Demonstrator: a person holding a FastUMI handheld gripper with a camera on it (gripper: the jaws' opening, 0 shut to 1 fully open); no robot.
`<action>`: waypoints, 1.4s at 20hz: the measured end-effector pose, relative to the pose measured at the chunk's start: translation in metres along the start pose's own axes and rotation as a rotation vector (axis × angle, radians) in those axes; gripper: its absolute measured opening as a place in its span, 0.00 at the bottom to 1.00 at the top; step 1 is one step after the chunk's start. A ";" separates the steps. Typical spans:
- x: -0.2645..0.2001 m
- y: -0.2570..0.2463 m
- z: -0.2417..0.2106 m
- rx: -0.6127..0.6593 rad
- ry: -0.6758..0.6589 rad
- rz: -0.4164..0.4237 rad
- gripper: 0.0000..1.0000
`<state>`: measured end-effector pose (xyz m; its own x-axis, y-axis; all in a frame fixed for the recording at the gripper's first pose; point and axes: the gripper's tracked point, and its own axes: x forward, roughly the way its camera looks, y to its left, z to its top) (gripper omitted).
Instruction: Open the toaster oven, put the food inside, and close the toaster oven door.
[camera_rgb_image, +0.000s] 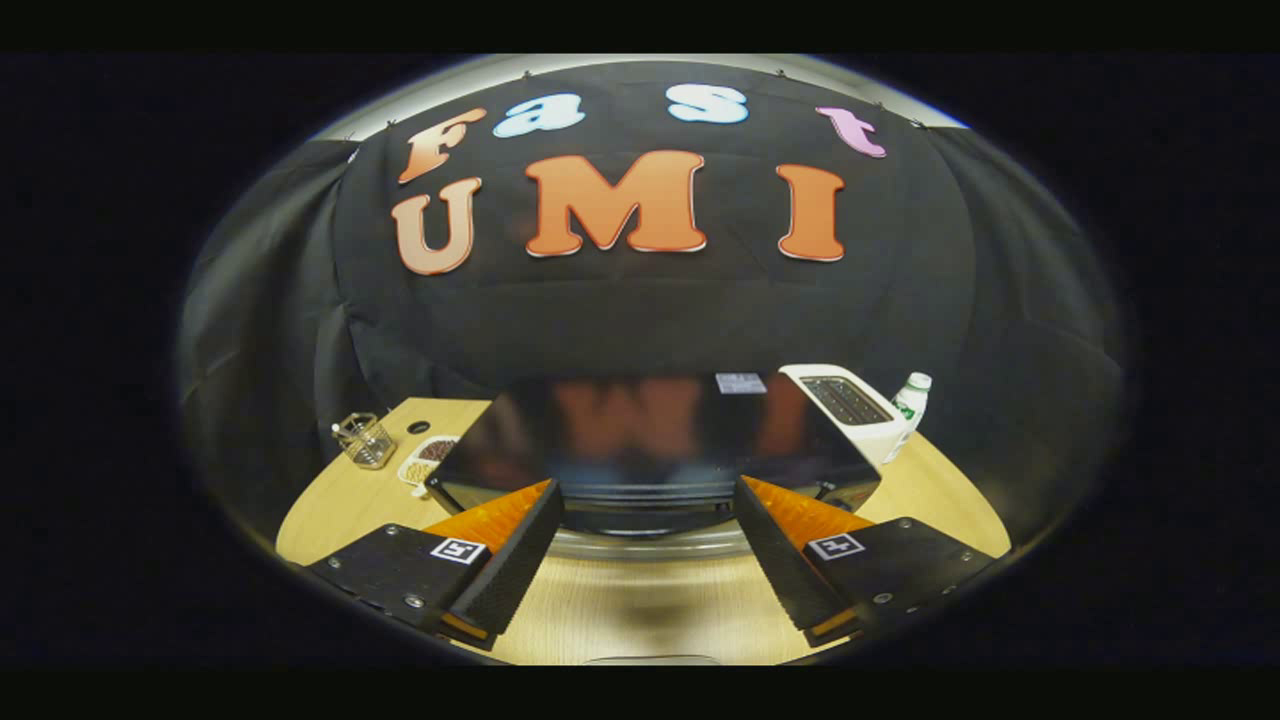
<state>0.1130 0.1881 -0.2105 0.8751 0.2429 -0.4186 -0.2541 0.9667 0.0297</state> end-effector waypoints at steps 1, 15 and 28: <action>-0.006 -0.002 0.017 0.001 -0.019 0.001 1.00; -0.108 -0.009 0.185 -0.001 -0.241 0.036 1.00; -0.147 -0.015 0.192 -0.021 -0.274 0.043 1.00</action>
<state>0.0671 0.1531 0.0250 0.9413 0.2995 -0.1556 -0.2998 0.9538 0.0222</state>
